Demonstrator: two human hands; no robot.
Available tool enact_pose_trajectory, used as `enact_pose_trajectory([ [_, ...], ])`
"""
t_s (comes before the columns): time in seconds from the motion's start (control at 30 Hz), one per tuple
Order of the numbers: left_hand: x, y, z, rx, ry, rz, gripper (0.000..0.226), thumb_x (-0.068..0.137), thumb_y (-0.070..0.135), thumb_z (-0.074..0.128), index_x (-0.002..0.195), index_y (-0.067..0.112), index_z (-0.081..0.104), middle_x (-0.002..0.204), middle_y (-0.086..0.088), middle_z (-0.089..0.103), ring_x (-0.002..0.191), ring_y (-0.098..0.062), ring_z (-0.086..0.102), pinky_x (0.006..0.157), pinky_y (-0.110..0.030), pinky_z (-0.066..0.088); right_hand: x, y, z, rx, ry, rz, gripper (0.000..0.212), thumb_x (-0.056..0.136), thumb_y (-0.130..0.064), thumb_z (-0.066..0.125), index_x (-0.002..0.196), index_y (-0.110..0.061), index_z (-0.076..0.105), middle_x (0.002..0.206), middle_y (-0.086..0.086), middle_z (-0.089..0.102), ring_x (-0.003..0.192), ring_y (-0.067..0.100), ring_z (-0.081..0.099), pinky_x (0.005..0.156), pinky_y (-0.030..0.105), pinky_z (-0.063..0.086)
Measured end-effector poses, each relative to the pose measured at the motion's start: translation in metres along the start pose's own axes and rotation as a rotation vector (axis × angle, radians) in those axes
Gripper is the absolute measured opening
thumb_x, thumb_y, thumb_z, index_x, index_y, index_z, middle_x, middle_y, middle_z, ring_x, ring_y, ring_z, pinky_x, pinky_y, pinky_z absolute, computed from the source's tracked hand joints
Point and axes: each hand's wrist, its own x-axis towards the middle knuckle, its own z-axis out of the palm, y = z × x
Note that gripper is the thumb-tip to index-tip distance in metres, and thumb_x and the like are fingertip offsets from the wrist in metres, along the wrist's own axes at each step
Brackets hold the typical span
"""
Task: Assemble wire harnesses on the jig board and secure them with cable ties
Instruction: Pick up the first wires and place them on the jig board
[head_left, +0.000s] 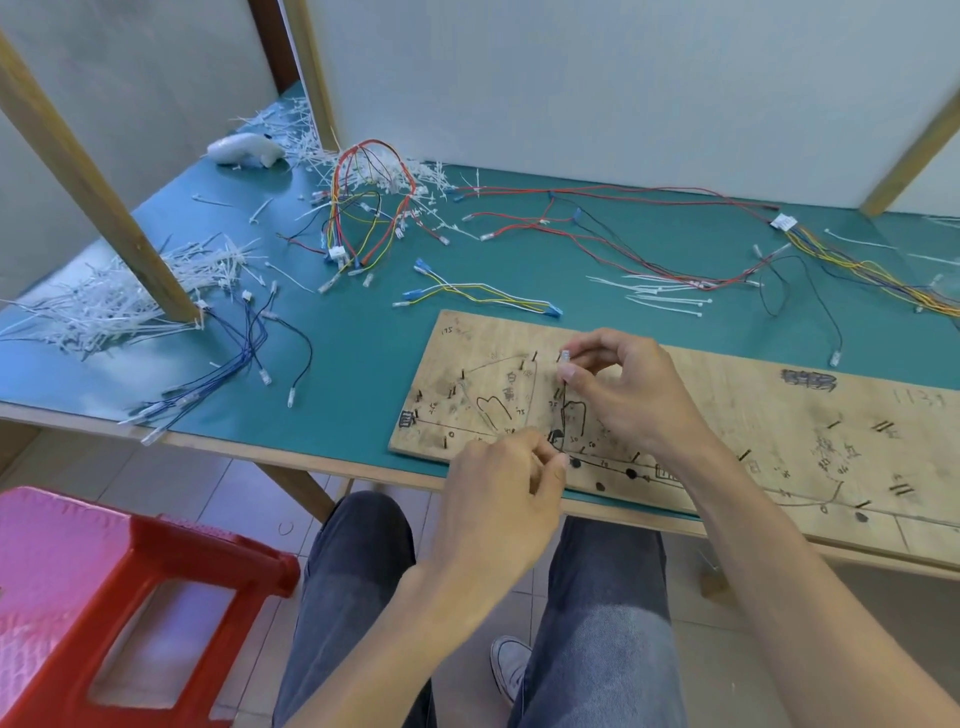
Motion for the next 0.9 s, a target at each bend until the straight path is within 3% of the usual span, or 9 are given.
enact_pose_trajectory([
  [0.1, 0.001, 0.005, 0.007, 0.127, 0.005, 0.018, 0.023, 0.101, 0.044, 0.056, 0.086, 0.029, 0.065, 0.064, 0.010, 0.068, 0.069, -0.013, 0.064, 0.073, -0.041, 0.056, 0.001, 0.004, 0.005, -0.071, 0.035, 0.024, 0.010, 0.093, -0.020, 0.080, 0.099, -0.025, 0.074, 0.085, -0.011, 0.074, 0.080, 0.003, 0.067, 0.070, 0.006, 0.047],
  [0.3, 0.002, 0.002, 0.003, 0.185, -0.004, 0.043, 0.025, 0.101, 0.039, 0.055, 0.079, 0.026, 0.059, 0.052, 0.005, 0.054, 0.060, -0.016, 0.057, 0.071, -0.041, 0.054, 0.001, 0.008, 0.011, -0.073, 0.052, 0.065, 0.009, 0.092, -0.022, 0.082, 0.095, -0.028, 0.075, 0.085, -0.013, 0.075, 0.081, 0.002, 0.068, 0.068, 0.008, 0.049],
  [0.43, 0.002, 0.001, -0.004, 0.337, -0.084, 0.051, 0.029, 0.103, 0.040, 0.045, 0.078, 0.024, 0.046, 0.064, 0.001, 0.056, 0.065, -0.025, 0.055, 0.067, -0.042, 0.054, 0.001, 0.005, 0.012, -0.135, 0.081, 0.126, 0.002, 0.090, -0.029, 0.081, 0.090, -0.029, 0.080, 0.082, -0.017, 0.074, 0.078, -0.007, 0.064, 0.065, 0.009, 0.047],
  [0.47, 0.003, 0.000, -0.005, 0.372, -0.097, 0.043, 0.030, 0.103, 0.040, 0.043, 0.078, 0.024, 0.044, 0.068, 0.001, 0.057, 0.066, -0.026, 0.054, 0.066, -0.041, 0.053, 0.001, 0.003, 0.014, -0.175, 0.087, 0.116, 0.003, 0.092, -0.030, 0.080, 0.089, -0.030, 0.081, 0.083, -0.018, 0.073, 0.077, -0.005, 0.064, 0.068, 0.013, 0.051],
  [0.53, 0.002, 0.000, -0.009, 0.440, -0.121, 0.026, 0.038, 0.104, 0.043, 0.043, 0.072, 0.024, 0.038, 0.070, 0.002, 0.051, 0.067, -0.026, 0.049, 0.063, -0.039, 0.046, -0.005, 0.003, 0.018, -0.287, 0.106, 0.054, 0.009, 0.096, -0.033, 0.074, 0.097, -0.029, 0.082, 0.091, -0.014, 0.072, 0.084, 0.004, 0.064, 0.084, 0.033, 0.057],
  [0.6, 0.000, -0.001, -0.012, 0.511, -0.160, 0.009, 0.045, 0.106, 0.046, 0.044, 0.068, 0.024, 0.033, 0.069, 0.004, 0.041, 0.066, -0.024, 0.043, 0.060, -0.036, 0.035, -0.014, 0.006, 0.023, -0.426, 0.123, -0.031, 0.018, 0.100, -0.038, 0.068, 0.114, -0.031, 0.078, 0.103, -0.011, 0.066, 0.100, 0.016, 0.059, 0.092, 0.044, 0.047],
  [0.7, 0.001, -0.002, -0.018, 0.530, -0.219, -0.031, 0.046, 0.106, 0.050, 0.046, 0.069, 0.024, 0.036, 0.071, 0.004, 0.046, 0.069, -0.024, 0.049, 0.061, -0.036, 0.035, -0.028, 0.013, 0.029, -0.581, 0.150, -0.133, 0.019, 0.099, -0.045, 0.067, 0.116, -0.039, 0.074, 0.110, -0.016, 0.064, 0.109, 0.018, 0.051, 0.087, 0.041, 0.031],
  [0.83, -0.004, -0.002, -0.032, 0.510, -0.328, -0.017, 0.050, 0.107, 0.056, 0.040, 0.071, 0.022, 0.044, 0.063, 0.001, 0.057, 0.067, -0.022, 0.059, 0.062, -0.036, 0.044, -0.034, 0.016, 0.035, -0.634, 0.241, -0.173, 0.014, 0.094, -0.041, 0.074, 0.105, -0.035, 0.080, 0.107, -0.014, 0.068, 0.108, 0.023, 0.054, 0.087, 0.045, 0.035],
  [0.9, -0.006, -0.009, -0.053, 0.470, -0.479, -0.056, 0.065, 0.106, 0.065, 0.028, 0.071, 0.017, 0.055, 0.049, 0.000, 0.064, 0.048, -0.009, 0.062, 0.061, -0.032, 0.051, -0.034, 0.017, 0.036, -0.635, 0.249, -0.158, 0.015, 0.093, -0.041, 0.076, 0.105, -0.034, 0.082, 0.110, -0.012, 0.067, 0.109, 0.024, 0.054, 0.087, 0.046, 0.037],
])
